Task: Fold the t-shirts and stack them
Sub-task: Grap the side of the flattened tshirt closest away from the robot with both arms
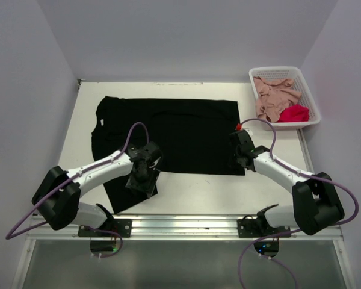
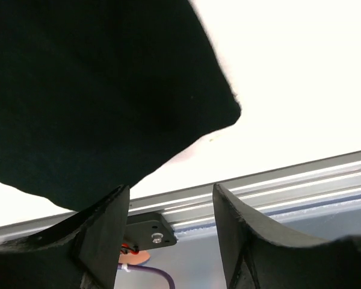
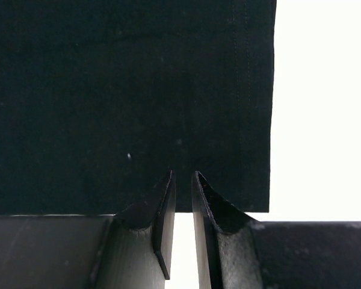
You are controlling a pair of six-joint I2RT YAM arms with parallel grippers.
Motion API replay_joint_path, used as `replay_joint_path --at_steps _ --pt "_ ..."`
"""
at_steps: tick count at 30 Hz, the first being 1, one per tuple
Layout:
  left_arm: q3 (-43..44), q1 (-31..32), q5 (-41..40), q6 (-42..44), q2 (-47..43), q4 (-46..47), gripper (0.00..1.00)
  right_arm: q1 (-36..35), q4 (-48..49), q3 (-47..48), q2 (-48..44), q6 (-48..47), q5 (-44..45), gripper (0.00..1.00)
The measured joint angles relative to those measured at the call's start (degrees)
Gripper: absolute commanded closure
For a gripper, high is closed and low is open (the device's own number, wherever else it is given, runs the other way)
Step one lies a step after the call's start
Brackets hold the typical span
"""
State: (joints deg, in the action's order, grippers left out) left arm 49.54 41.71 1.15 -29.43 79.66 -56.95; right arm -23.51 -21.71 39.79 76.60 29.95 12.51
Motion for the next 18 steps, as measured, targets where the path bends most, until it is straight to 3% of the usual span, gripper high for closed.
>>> replay_joint_path --at_steps 12,18 --pt "-5.8 0.0 2.4 0.8 2.2 0.6 0.41 0.0 0.2 -0.3 -0.7 0.1 0.3 0.79" --pt "-6.5 0.0 3.1 1.8 5.3 2.6 0.52 0.0 -0.4 -1.4 -3.4 0.1 1.6 0.8"
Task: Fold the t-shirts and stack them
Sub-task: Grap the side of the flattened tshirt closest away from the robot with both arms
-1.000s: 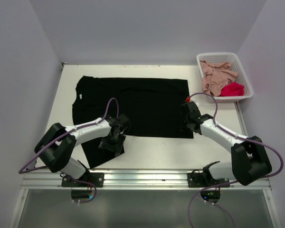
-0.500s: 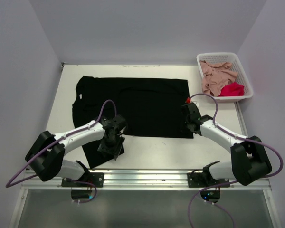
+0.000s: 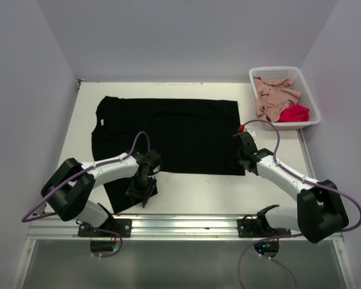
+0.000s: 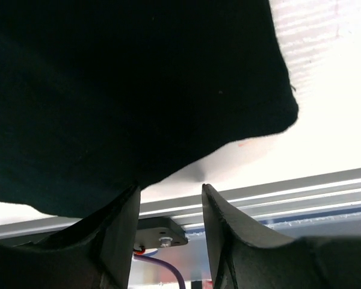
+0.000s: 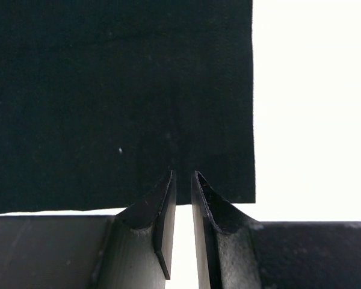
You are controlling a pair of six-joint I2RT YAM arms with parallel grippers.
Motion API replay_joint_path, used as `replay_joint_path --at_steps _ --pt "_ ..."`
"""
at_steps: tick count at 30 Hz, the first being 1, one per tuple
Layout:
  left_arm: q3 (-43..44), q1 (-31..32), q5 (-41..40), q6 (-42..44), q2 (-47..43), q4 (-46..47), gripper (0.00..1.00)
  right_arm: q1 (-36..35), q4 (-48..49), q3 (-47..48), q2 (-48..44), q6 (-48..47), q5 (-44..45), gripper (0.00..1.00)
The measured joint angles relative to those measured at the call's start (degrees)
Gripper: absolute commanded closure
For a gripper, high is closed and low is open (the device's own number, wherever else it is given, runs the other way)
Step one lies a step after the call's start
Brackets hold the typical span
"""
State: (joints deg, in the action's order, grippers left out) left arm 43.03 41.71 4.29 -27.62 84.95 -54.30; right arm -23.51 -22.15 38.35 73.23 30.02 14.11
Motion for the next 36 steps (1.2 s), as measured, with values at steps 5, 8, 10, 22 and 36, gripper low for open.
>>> replay_joint_path --at_steps 5,8,10,22,36 --pt "-0.1 0.0 -0.4 0.4 1.9 1.0 0.48 0.0 -0.8 -0.7 -2.6 0.0 1.1 0.8" --pt "0.0 0.0 -0.8 0.3 2.2 0.9 0.41 0.0 -1.0 -1.1 -3.9 0.0 1.5 0.8" --pt "0.2 0.0 -1.5 0.3 2.5 0.6 0.38 0.0 -1.0 -1.3 -4.2 0.0 1.5 0.8" --pt "3.8 0.0 -7.3 0.2 2.8 0.4 0.41 0.0 -1.0 -1.3 -4.2 0.0 1.5 0.82" --pt "2.6 0.0 -4.2 0.3 4.8 0.8 0.58 0.0 -1.0 -1.3 -3.3 0.0 1.9 0.82"
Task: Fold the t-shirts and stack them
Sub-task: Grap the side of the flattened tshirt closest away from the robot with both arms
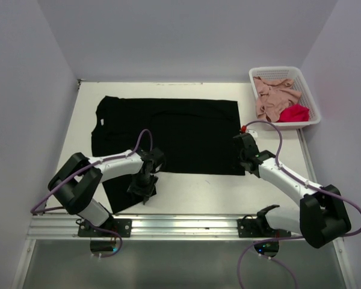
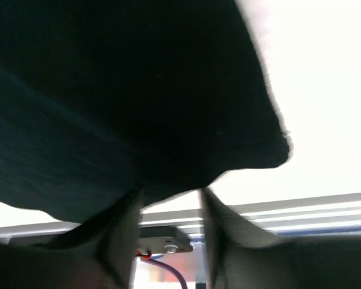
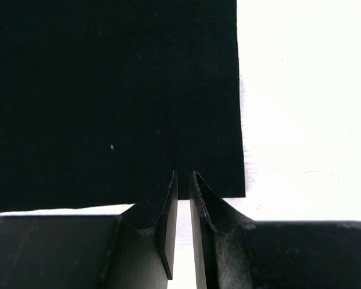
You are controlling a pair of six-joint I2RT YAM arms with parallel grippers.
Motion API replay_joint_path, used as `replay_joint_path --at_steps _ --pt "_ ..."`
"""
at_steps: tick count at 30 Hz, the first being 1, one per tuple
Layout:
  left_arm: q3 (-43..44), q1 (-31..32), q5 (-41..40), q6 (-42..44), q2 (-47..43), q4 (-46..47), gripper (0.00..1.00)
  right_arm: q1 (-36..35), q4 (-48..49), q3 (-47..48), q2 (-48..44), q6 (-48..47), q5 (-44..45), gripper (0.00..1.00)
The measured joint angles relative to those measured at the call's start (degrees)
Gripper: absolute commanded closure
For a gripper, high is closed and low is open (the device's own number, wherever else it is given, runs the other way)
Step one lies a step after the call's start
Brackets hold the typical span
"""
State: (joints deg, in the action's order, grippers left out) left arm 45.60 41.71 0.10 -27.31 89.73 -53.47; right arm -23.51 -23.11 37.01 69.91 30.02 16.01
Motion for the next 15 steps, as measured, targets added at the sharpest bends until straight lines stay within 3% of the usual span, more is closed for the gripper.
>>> replay_joint_path --at_steps 7,15 --pt "0.5 0.0 1.2 1.6 1.7 -1.1 1.0 0.0 -0.1 0.0 0.0 0.0 1.2 0.82" --pt "0.7 0.0 1.2 1.6 1.6 -1.4 1.0 0.0 -0.7 0.0 0.0 0.4 3.1 0.87"
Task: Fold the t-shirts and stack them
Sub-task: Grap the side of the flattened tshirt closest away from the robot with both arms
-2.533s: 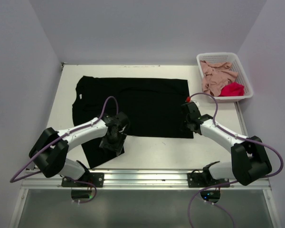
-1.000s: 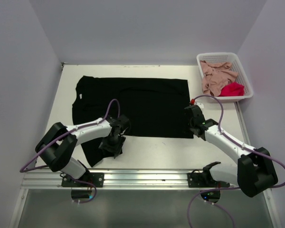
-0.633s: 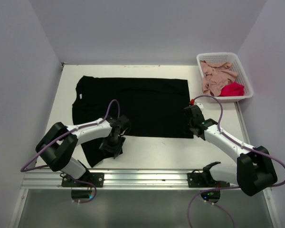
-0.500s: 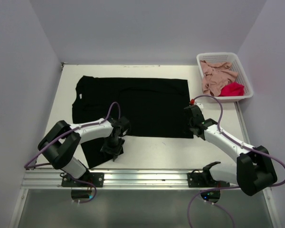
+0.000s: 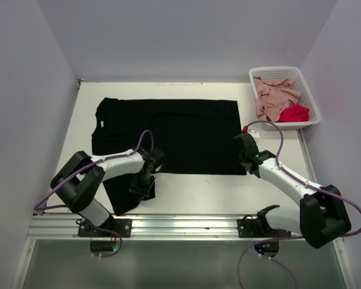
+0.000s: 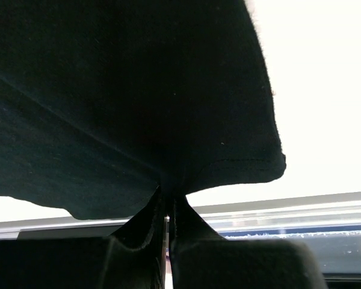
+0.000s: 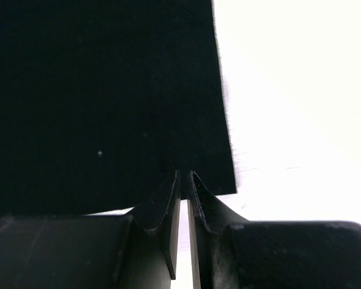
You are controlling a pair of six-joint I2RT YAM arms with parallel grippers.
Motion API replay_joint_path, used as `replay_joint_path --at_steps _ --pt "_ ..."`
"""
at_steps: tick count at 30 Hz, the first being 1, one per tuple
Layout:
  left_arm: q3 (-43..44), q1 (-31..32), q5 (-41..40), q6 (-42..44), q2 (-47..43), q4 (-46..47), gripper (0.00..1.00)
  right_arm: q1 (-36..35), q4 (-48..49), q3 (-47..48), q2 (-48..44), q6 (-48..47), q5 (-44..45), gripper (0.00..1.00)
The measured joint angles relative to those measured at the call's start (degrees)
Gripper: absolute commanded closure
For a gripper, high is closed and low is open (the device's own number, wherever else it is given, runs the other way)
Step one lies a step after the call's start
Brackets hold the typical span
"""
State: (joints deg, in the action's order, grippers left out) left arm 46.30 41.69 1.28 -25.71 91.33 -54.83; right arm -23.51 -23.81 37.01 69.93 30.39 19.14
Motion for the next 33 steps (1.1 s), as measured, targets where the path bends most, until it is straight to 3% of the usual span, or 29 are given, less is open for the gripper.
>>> replay_joint_path --at_steps 3,4,7,14,26,33 --pt "0.3 0.0 0.0 -0.2 -0.4 0.1 1.0 0.0 -1.2 0.3 1.4 1.4 2.1 0.83" --pt "0.7 0.0 0.0 -0.2 -0.7 0.3 1.0 0.0 -1.4 0.5 2.2 1.9 2.5 0.69" --pt "3.1 0.0 -0.1 -0.3 -2.7 0.4 1.0 0.0 -2.5 1.3 6.2 4.3 4.3 0.43" --pt "6.3 0.0 -0.5 -0.7 -8.2 0.3 1.0 0.2 -2.5 2.1 10.5 7.9 5.9 0.43" --pt "6.6 0.0 -1.0 -0.7 -8.8 -1.0 1.0 2.6 -2.0 2.5 11.3 12.3 4.5 0.55" --pt "8.9 0.0 -2.2 -0.8 -10.3 -2.5 1.0 2.7 -7.6 1.1 3.1 13.0 3.4 0.49"
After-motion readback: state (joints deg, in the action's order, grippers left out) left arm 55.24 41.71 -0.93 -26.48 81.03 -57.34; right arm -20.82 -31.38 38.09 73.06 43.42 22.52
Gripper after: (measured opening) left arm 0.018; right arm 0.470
